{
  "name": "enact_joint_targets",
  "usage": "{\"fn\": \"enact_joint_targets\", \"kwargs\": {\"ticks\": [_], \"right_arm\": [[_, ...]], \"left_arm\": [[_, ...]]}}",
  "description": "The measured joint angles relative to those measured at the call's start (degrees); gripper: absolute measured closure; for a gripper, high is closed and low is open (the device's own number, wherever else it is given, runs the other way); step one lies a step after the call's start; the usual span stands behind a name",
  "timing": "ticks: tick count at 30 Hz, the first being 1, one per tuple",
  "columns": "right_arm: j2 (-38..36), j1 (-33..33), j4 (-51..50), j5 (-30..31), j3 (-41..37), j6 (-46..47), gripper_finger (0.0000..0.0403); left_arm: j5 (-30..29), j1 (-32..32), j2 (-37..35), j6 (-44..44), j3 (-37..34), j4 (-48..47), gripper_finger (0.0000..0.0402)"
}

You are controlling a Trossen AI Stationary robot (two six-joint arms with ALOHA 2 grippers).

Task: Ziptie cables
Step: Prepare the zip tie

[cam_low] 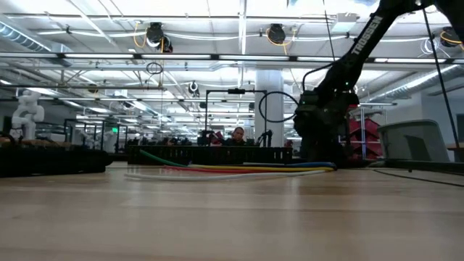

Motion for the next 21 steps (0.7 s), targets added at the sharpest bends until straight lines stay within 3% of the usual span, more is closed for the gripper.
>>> {"fn": "enact_joint_targets", "kwargs": {"ticks": [9,21], "right_arm": [[3.0,1.1,5.0,-3.0,0.1,1.1,0.0211],[3.1,1.2,4.3,-4.6,0.3,0.2,0.0211]], "left_arm": [[0.0,0.0,0.0,-0.1,0.0,0.0,0.0353],[-0.3,0.0,-0.7,-0.5,0.0,-0.2,0.0353]]}}
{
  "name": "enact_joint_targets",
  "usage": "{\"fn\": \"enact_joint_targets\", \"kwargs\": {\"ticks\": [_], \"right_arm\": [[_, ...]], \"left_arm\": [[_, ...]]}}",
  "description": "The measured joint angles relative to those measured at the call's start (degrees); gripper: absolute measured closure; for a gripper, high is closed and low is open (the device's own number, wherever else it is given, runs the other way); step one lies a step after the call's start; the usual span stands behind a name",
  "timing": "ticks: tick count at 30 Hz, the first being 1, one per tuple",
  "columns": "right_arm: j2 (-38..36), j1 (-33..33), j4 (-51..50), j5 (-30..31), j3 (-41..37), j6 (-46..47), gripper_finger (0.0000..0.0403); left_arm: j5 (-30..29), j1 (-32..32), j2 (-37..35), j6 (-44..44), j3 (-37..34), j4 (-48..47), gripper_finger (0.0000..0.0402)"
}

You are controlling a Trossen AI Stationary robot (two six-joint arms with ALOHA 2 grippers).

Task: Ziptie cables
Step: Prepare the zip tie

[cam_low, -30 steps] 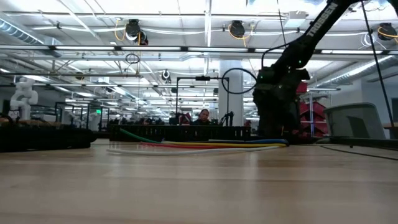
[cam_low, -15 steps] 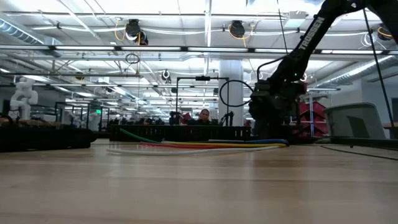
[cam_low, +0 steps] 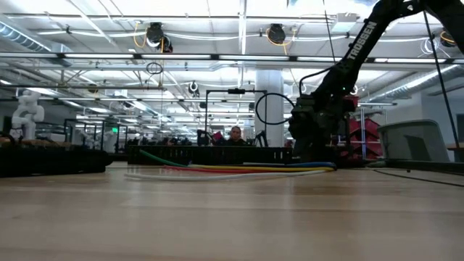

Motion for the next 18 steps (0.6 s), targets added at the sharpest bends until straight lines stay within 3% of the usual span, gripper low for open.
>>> {"fn": "enact_joint_targets", "kwargs": {"ticks": [7,14,18], "right_arm": [[0.1,0.6,-3.8,-3.1,0.0,-2.3,0.0211],[0.1,1.5,-1.1,-7.4,-0.1,-0.6,0.0211],[0.1,2.8,-0.7,-6.6,-0.1,-0.5,0.0211]], "left_arm": [[-0.7,0.0,-0.5,0.0,0.0,0.0,0.0353],[-1.1,0.0,-0.9,0.0,0.0,0.0,0.0353],[-1.1,0.0,-1.3,0.0,0.0,-0.1,0.0353]]}}
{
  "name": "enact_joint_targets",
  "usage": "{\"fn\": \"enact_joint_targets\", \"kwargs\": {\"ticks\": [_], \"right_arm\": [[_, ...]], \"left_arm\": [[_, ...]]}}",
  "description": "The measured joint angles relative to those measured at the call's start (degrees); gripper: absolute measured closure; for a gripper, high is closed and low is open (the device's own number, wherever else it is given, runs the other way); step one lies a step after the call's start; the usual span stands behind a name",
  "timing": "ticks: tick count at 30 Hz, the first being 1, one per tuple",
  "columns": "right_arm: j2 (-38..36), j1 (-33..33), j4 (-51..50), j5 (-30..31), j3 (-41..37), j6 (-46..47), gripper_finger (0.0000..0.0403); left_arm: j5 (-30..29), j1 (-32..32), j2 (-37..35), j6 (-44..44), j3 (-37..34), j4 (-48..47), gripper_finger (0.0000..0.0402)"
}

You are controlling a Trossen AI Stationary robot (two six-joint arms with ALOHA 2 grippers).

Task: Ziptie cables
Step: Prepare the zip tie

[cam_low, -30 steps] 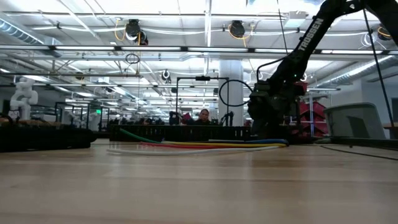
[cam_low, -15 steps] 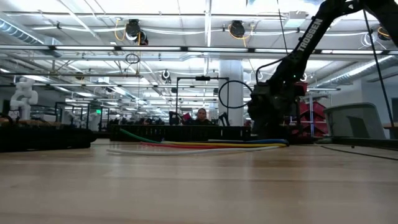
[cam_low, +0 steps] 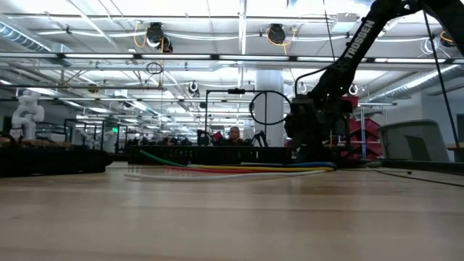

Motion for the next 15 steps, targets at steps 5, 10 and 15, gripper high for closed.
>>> {"fn": "enact_joint_targets", "kwargs": {"ticks": [5,10,15], "right_arm": [[0.0,0.9,0.2,4.5,0.0,-0.4,0.0211],[0.0,0.4,0.6,5.5,0.0,-0.5,0.0211],[0.0,0.3,0.3,5.6,0.0,-1.3,0.0212]], "left_arm": [[0.0,0.0,-0.6,0.0,0.0,0.0,0.0353],[0.0,0.0,-1.0,0.0,0.0,0.0,0.0353],[0.0,0.0,-1.6,-0.1,0.0,-0.8,0.0353]]}}
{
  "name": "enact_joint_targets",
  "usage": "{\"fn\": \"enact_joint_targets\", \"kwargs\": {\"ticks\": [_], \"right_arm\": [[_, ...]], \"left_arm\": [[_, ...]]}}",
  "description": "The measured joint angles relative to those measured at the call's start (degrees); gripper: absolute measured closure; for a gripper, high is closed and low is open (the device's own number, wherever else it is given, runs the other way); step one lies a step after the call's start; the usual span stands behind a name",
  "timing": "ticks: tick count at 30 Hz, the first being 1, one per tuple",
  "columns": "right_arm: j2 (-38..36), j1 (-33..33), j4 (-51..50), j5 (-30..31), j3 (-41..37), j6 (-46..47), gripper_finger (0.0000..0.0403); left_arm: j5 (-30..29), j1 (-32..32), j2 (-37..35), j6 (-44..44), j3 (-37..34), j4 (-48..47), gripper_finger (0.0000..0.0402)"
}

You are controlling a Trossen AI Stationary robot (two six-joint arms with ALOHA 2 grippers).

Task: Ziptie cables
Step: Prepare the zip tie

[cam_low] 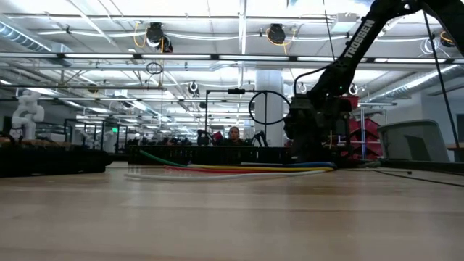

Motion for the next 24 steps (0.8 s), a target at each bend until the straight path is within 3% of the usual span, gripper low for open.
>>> {"fn": "enact_joint_targets", "kwargs": {"ticks": [5,24], "right_arm": [[0.0,-0.1,-1.2,0.3,0.0,-2.7,0.0237],[0.0,-0.1,-3.1,0.6,0.0,-7.2,0.0399]], "left_arm": [[-0.1,0.0,-0.4,0.0,0.0,-1.6,0.0353],[-1.4,0.0,-1.4,0.1,0.0,-1.8,0.0353]]}}
